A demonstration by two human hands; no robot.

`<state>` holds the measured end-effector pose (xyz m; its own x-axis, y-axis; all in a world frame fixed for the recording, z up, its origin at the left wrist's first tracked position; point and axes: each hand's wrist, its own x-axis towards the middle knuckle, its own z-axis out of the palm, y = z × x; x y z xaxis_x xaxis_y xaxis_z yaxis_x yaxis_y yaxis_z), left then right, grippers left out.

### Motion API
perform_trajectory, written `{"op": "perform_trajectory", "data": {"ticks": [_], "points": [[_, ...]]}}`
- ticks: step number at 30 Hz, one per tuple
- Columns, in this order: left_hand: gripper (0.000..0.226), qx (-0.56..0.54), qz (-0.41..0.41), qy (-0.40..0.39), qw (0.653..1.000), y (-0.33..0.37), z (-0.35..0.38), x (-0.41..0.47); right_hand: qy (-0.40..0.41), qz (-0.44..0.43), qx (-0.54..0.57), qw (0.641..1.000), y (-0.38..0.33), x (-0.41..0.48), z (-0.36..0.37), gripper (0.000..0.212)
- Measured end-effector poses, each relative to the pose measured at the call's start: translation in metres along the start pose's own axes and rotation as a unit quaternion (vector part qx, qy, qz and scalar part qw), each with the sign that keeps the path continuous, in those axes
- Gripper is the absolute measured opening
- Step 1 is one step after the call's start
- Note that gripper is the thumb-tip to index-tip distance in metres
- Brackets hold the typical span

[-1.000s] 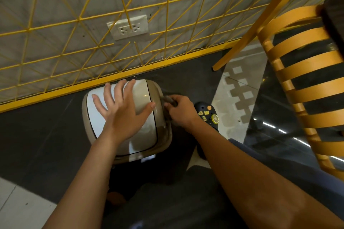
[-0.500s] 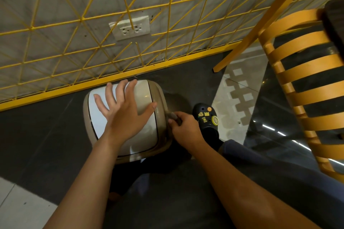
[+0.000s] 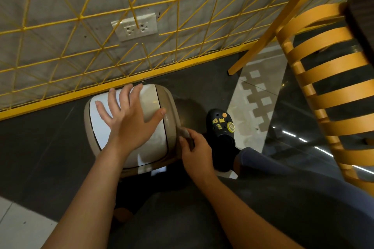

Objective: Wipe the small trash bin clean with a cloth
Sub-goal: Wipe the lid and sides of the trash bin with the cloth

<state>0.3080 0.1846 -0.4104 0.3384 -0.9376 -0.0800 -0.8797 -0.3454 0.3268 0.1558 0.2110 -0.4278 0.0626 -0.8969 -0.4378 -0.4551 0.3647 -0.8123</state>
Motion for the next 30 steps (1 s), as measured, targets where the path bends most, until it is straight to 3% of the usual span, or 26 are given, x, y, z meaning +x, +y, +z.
{"op": "perform_trajectory", "data": {"ticks": [3, 8, 14, 20, 25, 30], "points": [[0.075, 0.001, 0.002, 0.002, 1.0, 0.0, 0.001, 0.0, -0.004, 0.017, -0.01, 1.0, -0.01, 0.017, -0.001, 0.028], [0.073, -0.009, 0.001, 0.004, 1.0, -0.003, 0.003, 0.002, 0.028, -0.083, 0.007, 0.996, -0.022, 0.007, 0.002, 0.028], [0.077, 0.001, 0.009, 0.018, 1.0, -0.001, 0.001, 0.0, -0.002, -0.007, -0.014, 1.0, -0.001, 0.001, 0.0, 0.027], [0.075, -0.008, 0.006, 0.011, 1.0, -0.003, 0.002, 0.002, 0.043, -0.14, 0.0, 0.989, -0.017, -0.015, 0.011, 0.031], [0.078, -0.008, 0.005, 0.011, 1.0, -0.001, 0.001, 0.001, 0.04, -0.181, -0.058, 0.981, 0.007, -0.034, 0.011, 0.037], [0.075, -0.016, 0.007, 0.001, 1.0, -0.004, 0.002, 0.002, 0.104, -0.234, -0.09, 0.963, -0.009, -0.008, 0.014, 0.035]]}}
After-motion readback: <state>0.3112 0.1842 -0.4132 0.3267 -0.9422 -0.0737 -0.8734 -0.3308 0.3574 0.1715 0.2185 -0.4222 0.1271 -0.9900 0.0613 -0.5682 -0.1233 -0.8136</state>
